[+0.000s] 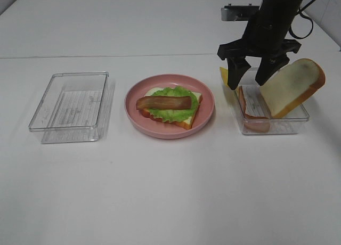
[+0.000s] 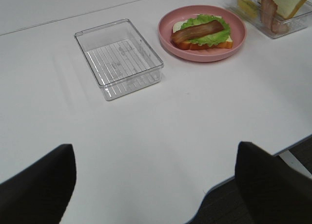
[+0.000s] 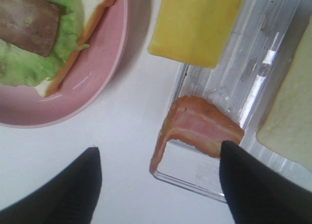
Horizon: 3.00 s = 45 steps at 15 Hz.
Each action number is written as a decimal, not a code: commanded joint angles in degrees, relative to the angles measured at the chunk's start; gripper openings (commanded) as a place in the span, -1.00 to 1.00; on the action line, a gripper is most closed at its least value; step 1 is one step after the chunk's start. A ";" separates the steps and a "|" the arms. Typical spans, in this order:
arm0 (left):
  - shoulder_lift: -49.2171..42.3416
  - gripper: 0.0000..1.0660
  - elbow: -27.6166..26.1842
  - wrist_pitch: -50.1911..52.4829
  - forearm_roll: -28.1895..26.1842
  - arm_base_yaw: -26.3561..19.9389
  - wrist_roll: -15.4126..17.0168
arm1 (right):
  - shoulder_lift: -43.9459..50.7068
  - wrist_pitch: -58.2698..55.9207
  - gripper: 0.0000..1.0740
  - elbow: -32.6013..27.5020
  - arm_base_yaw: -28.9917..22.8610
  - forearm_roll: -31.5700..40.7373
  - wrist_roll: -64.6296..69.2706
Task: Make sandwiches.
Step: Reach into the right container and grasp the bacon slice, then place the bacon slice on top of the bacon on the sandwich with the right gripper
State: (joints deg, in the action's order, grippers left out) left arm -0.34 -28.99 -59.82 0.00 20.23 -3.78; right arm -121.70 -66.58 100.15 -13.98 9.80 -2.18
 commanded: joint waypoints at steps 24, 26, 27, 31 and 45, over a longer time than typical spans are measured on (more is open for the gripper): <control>-1.20 0.55 0.23 0.97 0.00 0.29 -0.11 | -0.06 -2.41 -1.00 0.17 0.06 -0.97 0.23; -1.20 0.55 0.23 0.97 0.00 0.29 -0.11 | 0.46 -3.38 -1.00 0.17 0.06 -0.97 0.23; -1.20 0.55 0.23 0.97 0.00 0.29 -0.11 | 1.43 -3.32 -1.00 0.17 0.06 -0.97 0.23; -1.20 0.55 0.23 0.97 0.00 0.29 -0.11 | 5.44 -6.13 -1.00 4.30 0.06 -1.72 0.23; -1.20 0.55 0.23 0.97 0.00 0.29 -0.17 | 7.10 -3.95 -1.00 10.60 -0.69 29.91 -11.92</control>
State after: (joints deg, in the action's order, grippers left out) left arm -0.34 -28.99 -59.82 0.00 20.23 -3.84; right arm -113.96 -69.84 111.10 -14.67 38.56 -12.89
